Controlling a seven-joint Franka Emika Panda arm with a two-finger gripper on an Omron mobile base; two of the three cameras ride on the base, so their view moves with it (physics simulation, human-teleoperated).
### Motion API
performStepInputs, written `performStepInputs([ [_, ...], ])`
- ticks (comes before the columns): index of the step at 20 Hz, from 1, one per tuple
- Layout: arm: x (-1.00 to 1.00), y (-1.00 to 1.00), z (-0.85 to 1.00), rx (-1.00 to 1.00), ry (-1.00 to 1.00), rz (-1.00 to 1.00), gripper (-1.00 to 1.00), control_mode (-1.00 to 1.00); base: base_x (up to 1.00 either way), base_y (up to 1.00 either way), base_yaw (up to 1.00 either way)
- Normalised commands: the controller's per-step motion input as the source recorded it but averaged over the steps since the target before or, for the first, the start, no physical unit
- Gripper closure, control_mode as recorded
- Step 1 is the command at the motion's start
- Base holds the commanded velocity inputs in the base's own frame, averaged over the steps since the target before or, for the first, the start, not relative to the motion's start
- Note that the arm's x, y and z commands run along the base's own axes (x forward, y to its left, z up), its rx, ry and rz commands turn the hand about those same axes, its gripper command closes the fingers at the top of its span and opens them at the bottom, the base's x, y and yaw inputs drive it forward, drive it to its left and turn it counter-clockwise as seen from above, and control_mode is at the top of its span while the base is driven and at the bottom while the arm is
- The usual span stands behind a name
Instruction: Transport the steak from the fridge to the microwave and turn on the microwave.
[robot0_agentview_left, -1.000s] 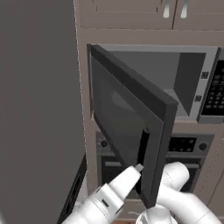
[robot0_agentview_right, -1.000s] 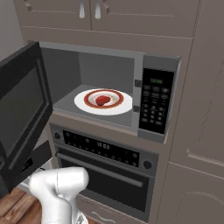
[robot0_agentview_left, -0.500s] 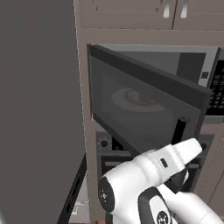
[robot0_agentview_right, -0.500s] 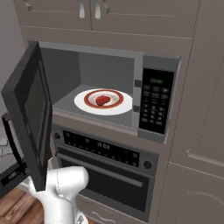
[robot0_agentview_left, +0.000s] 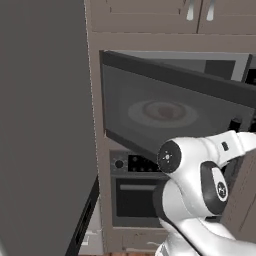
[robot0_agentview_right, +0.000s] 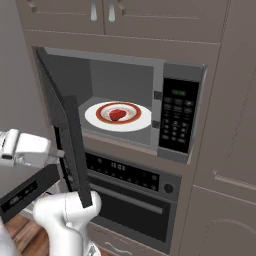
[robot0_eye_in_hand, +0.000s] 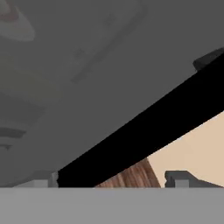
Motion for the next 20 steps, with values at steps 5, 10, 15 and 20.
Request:
performStepInputs([
  [5, 1.0, -0.64, -0.05, 0.06, 0.0, -0.05, -1.0, -1.0, 0.0, 0.0, 0.0],
  [10, 0.94, -0.44, -0.24, 0.02, -0.06, -0.01, -1.0, -1.0, 0.0, 0.0, 0.0],
  [15, 0.83, -0.37, -0.19, 0.03, -0.15, 0.0, -1.0, -1.0, 0.0, 0.0, 0.0],
  [20, 0.81, -0.23, -0.05, 0.01, -0.12, 0.0, -1.0, -1.0, 0.0, 0.0, 0.0],
])
